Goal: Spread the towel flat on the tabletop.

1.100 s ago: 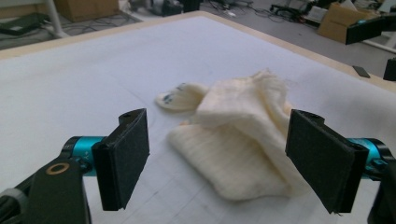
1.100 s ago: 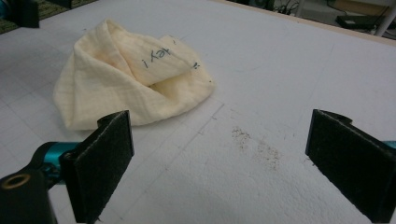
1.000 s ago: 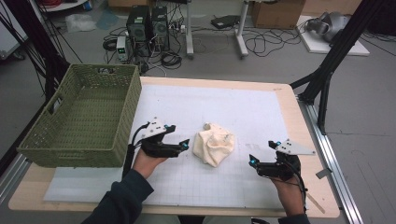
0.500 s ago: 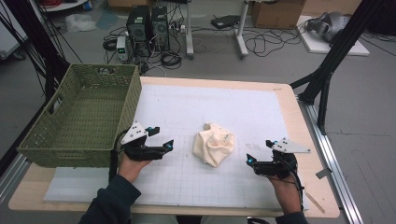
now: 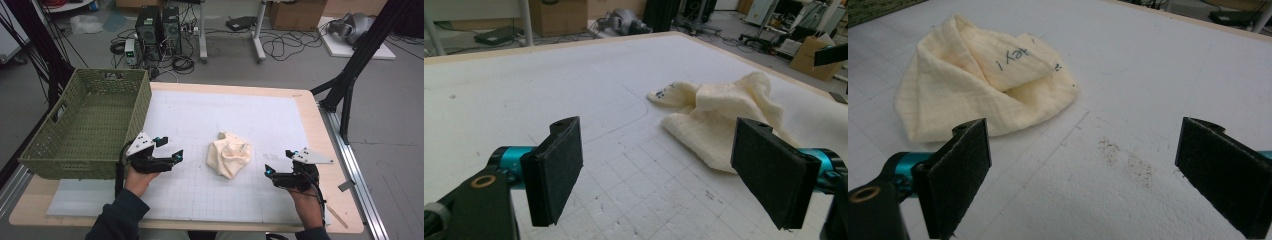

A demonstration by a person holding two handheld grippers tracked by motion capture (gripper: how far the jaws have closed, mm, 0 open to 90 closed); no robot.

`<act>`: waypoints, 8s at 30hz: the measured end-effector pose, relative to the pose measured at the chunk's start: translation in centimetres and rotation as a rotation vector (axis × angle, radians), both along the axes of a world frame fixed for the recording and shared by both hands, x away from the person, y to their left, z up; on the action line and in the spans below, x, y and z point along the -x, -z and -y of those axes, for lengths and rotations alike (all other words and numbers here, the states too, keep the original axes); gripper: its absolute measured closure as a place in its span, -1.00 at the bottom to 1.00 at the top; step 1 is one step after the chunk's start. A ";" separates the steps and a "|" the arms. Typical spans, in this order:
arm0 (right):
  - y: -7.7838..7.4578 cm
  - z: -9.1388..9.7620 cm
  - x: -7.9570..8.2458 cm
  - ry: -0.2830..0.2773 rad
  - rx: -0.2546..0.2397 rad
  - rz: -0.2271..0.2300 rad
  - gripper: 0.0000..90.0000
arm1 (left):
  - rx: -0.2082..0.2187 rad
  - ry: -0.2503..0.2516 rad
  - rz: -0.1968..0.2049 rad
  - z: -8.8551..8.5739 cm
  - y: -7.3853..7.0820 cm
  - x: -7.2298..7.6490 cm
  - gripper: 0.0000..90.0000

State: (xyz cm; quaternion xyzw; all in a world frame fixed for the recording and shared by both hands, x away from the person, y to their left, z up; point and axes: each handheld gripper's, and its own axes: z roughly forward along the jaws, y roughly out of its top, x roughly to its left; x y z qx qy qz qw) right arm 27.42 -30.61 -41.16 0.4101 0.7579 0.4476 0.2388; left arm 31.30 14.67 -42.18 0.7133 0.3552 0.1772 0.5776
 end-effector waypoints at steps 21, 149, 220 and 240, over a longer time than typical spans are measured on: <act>0.1 0.0 -0.3 -0.005 0.011 -0.008 -0.85 | -0.028 0.073 -0.047 5.3 -3.3 -4.1 -0.37; 0.0 -3.0 0.8 -0.234 0.064 -0.147 0.97 | -0.132 0.331 -0.167 5.5 1.5 1.4 0.84; 0.4 -1.9 -3.2 0.019 0.069 -0.065 0.22 | -0.349 0.087 -0.230 4.5 1.5 -1.6 0.92; 1.1 -3.8 -7.3 -0.028 0.099 -0.091 0.25 | -0.161 -0.046 -0.145 2.3 0.0 -5.0 -0.02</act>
